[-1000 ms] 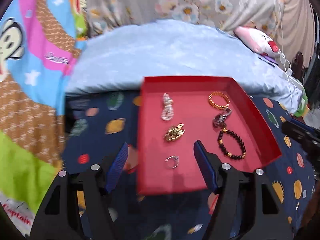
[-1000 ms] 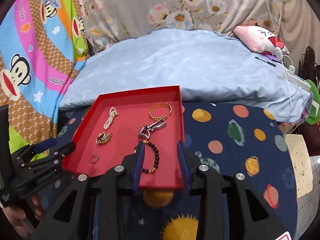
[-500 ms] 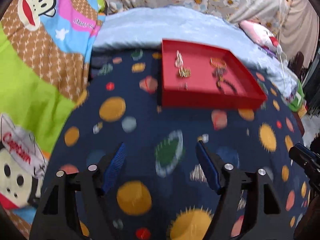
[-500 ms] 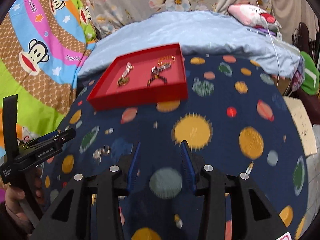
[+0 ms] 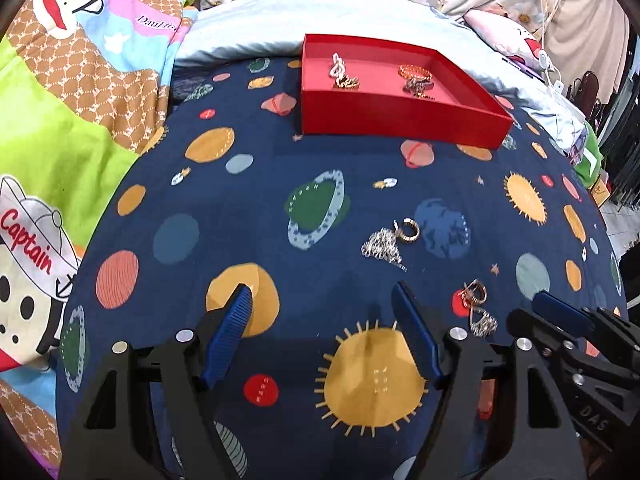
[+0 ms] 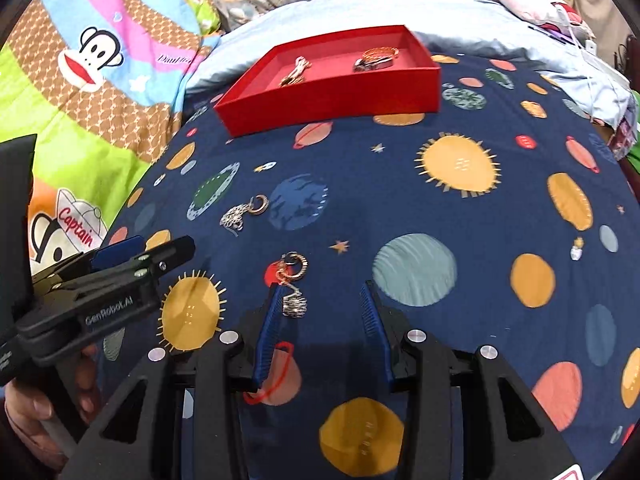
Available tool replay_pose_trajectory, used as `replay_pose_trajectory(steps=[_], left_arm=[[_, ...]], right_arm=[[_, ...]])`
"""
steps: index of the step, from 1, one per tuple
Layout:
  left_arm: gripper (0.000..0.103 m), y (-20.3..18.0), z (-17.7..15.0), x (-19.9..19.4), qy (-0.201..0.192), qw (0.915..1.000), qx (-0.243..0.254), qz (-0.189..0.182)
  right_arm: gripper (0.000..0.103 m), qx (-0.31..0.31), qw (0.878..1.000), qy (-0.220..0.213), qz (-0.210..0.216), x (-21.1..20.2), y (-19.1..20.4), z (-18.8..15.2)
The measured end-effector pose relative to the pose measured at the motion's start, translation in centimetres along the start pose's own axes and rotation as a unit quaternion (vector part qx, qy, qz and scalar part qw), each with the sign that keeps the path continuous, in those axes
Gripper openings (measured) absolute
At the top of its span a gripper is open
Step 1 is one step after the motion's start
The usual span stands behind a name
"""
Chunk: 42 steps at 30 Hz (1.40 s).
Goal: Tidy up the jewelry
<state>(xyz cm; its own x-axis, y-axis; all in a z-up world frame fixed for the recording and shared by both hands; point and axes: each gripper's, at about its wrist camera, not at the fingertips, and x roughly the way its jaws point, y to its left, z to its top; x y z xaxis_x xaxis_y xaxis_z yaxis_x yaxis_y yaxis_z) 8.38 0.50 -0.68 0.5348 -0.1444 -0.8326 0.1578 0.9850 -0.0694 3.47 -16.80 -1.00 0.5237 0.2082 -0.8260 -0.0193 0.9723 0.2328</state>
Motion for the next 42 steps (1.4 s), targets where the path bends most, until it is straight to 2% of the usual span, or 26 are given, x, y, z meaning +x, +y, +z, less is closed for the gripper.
replay_pose_trajectory(steps=[4,11,18,20,24,34,42], left_arm=[[0.07,0.6,-0.4,0.2,0.006,1.0,-0.006,0.003],[0.07,1.1,-0.7,0.2,0.009,0.9999,-0.01,0.004],[0.07,1.2,-0.6,0.2,0.009,0.9999,-0.012,0.001],[0.07,1.2,-0.5,0.2,0.009,0.9999,-0.012,0.001],[0.07,1.2,-0.5,0.2,0.008,0.9999,-0.013,0.001],[0.07,0.2,0.3,0.0,0.003,0.9999,-0.008,-0.013],[0.07,-3.1,2.5,0.7,-0.013,0.9988,0.026,-0.039]], right_arm=[[0.037,-0.012,1.0,0.003,0.0,1.0,0.8,0.4],[0.024,-0.024,1.0,0.006,-0.001,2.5,1.5,1.3],[0.023,-0.036,0.999,0.005,-0.005,3.0,1.8,1.6],[0.017,-0.039,0.999,0.006,-0.007,3.0,2.0,1.6],[0.017,-0.04,0.999,0.006,-0.008,2.8,1.8,1.3],[0.017,-0.002,1.0,-0.017,0.015,-1.1,-0.2,1.3],[0.017,0.01,0.999,-0.044,0.015,-4.3,-1.4,1.9]])
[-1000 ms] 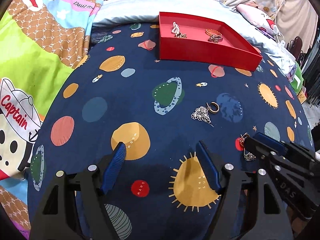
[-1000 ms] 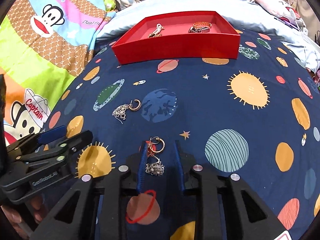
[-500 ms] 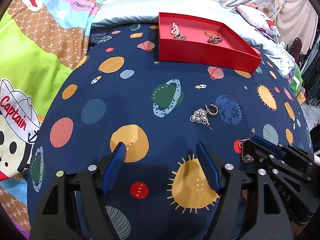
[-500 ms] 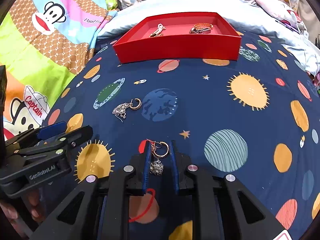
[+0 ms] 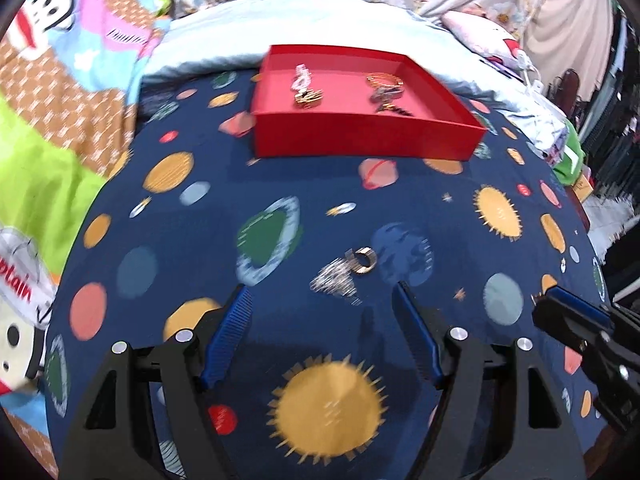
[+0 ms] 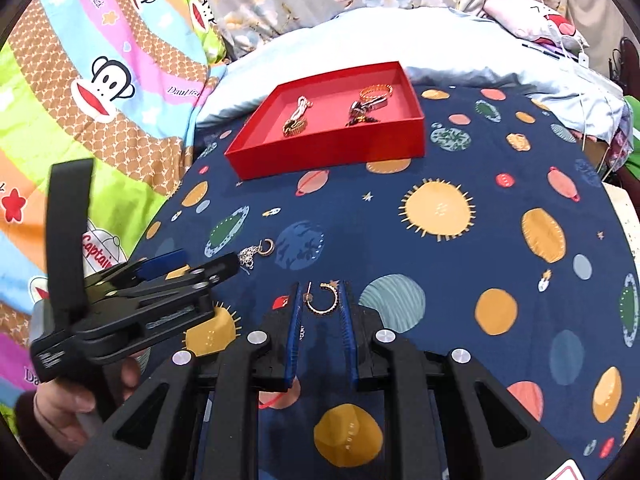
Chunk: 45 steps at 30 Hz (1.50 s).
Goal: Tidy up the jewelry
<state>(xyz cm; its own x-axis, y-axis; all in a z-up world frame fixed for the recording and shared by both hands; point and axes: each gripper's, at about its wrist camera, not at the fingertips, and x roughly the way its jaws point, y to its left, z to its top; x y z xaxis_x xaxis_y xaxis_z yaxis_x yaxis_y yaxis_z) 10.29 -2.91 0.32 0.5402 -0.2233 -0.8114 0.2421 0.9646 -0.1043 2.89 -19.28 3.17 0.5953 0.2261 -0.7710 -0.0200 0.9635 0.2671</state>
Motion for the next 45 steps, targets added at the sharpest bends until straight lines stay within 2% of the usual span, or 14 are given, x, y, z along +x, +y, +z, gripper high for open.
replay_pose_trajectory(steps=[5,6,10,12,13,20,28,36,40,45], left_arm=[[0.067,-1.9,1.3,1.6,-0.014,0.9996,0.023,-0.009],[0.062,-2.1,1.5,2.1,-0.013,0.9995,0.027,-0.009],[0.053,-2.2,1.7,3.7,0.002,0.9996,0.028,-0.006],[0.043,-2.1,1.6,4.4,0.011,0.9995,0.028,-0.009],[0.042,-2.0,1.6,4.5,0.014,0.9995,0.027,-0.009],[0.018,-1.7,1.3,4.4,0.005,0.9995,0.03,-0.009],[0.018,-1.4,1.2,3.6,0.001,0.9994,0.022,-0.026],[0.018,-0.6,2.8,0.2,-0.028,0.9989,0.007,-0.035],[0.018,-0.1,4.5,-1.0,-0.045,0.9983,0.008,-0.035],[0.018,0.3,7.8,-0.9,-0.052,0.9975,0.005,-0.047]], right_arm=[[0.017,0.01,1.0,0.002,-0.003,0.0,-0.8,0.0],[0.017,0.012,1.0,0.003,-0.003,0.2,-1.0,0.0],[0.017,0.016,1.0,0.004,-0.002,0.4,-1.5,0.1],[0.017,0.018,1.0,0.005,-0.002,0.6,-1.7,0.1],[0.017,0.019,1.0,0.006,-0.002,0.7,-1.8,0.1],[0.017,0.02,1.0,0.007,0.0,1.1,-1.9,0.3],[0.017,0.021,1.0,0.007,-0.001,1.2,-1.8,0.3],[0.017,0.008,1.0,-0.006,-0.005,0.9,-1.5,1.5],[0.017,-0.014,1.0,-0.022,-0.008,1.1,-1.0,4.1],[0.017,-0.027,0.999,-0.041,0.013,2.1,-0.8,9.4]])
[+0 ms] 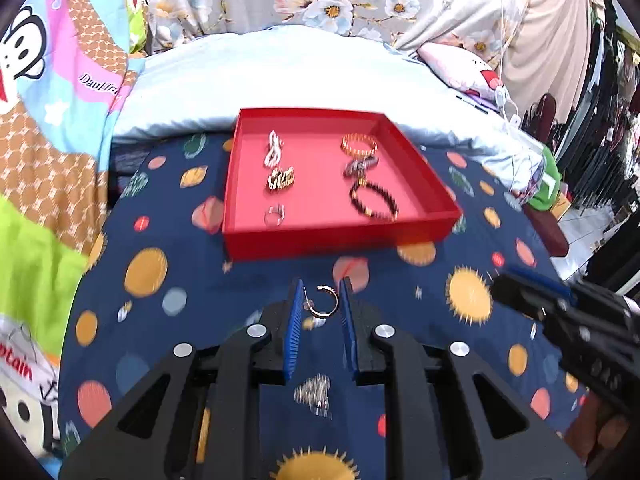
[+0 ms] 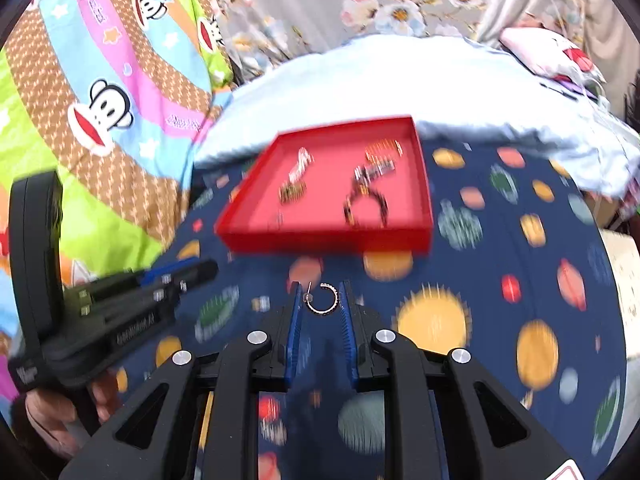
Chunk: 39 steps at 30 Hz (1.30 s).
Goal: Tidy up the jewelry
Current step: 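Carry the gold hoop earrings into the red tray and open both tools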
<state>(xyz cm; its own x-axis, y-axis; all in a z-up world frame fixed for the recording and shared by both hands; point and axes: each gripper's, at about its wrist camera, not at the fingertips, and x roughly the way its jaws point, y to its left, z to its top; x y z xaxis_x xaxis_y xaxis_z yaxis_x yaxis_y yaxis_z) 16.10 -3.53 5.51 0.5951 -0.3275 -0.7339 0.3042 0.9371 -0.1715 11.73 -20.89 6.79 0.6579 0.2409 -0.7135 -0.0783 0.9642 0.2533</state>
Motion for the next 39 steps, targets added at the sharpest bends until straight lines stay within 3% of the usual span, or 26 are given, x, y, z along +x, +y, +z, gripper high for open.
replay_pose_trajectory(steps=[6,13,22,32,34,39], left_arm=[[0.018,0.2,6.1,2.6,-0.007,0.9998,0.0,-0.018],[0.018,1.3,12.6,9.2,0.021,0.9995,-0.015,-0.015],[0.018,3.7,16.3,17.6,0.074,0.996,-0.047,-0.016],[0.018,3.9,16.5,20.9,0.095,0.9944,-0.042,0.02],[0.021,4.0,16.5,21.2,0.099,0.9936,-0.047,0.026],[0.051,4.8,16.3,20.9,0.092,0.993,-0.057,0.046]], right_arm=[[0.017,0.006,1.0,-0.001,0.018,4.5,-1.1,7.8],[0.017,0.05,0.997,0.047,0.042,13.1,-3.6,14.0],[0.017,0.11,0.985,0.108,0.073,21.4,-5.3,16.0],[0.019,0.09,0.987,0.125,0.043,23.5,-4.9,16.2],[0.019,0.084,0.988,0.123,0.032,23.5,-4.9,16.3],[0.02,0.077,0.991,0.107,0.016,22.7,-5.0,16.3]])
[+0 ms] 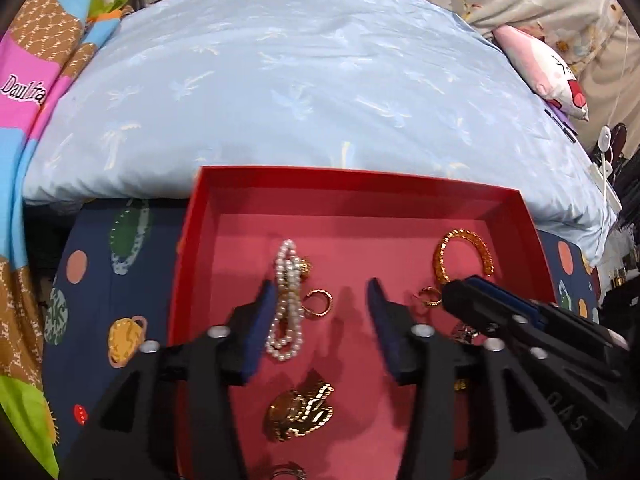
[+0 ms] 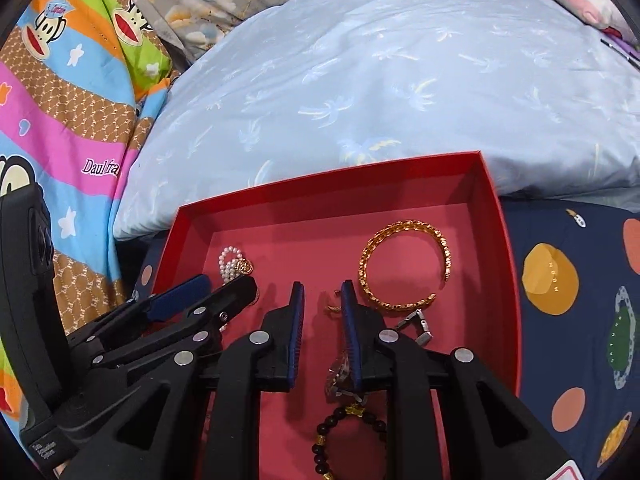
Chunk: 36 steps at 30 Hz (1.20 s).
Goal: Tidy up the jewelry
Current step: 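Carry the gold hoop earrings into the red tray and open both tools, then withdraw both tools from the red tray toward the remaining jewelry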
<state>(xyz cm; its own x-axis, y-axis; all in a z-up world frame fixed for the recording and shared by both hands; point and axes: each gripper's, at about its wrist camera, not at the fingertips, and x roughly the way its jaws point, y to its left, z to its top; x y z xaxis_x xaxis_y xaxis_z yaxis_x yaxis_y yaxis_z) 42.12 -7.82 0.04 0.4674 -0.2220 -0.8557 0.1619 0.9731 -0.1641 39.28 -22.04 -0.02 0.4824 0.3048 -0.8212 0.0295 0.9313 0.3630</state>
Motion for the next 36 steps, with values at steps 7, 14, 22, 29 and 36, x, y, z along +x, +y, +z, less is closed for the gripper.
replay_pose_trajectory(steps=[7,14,22,29,36], left_arm=[[0.052,0.3,-1.0,-4.3,-0.047,0.9987,0.016,0.011],[0.053,-0.2,-5.1,-10.6,-0.101,0.9929,0.05,0.037],[0.064,-0.9,-12.9,-16.3,-0.126,0.9866,0.088,0.055],[0.064,-0.5,-19.4,-18.1,-0.105,0.9893,0.085,0.056],[0.064,-0.6,-24.7,-17.7,-0.073,0.9924,0.079,0.059]], right_arm=[[0.02,-0.027,0.999,-0.045,-0.015,-4.4,0.7,-1.3],[0.029,-0.063,0.993,-0.092,-0.042,-10.5,1.5,-6.1],[0.03,-0.058,0.992,-0.105,-0.047,-15.5,1.4,-14.3],[0.031,-0.066,0.992,-0.089,-0.062,-17.7,2.0,-21.6],[0.031,-0.064,0.994,-0.062,-0.064,-17.8,2.5,-28.0]])
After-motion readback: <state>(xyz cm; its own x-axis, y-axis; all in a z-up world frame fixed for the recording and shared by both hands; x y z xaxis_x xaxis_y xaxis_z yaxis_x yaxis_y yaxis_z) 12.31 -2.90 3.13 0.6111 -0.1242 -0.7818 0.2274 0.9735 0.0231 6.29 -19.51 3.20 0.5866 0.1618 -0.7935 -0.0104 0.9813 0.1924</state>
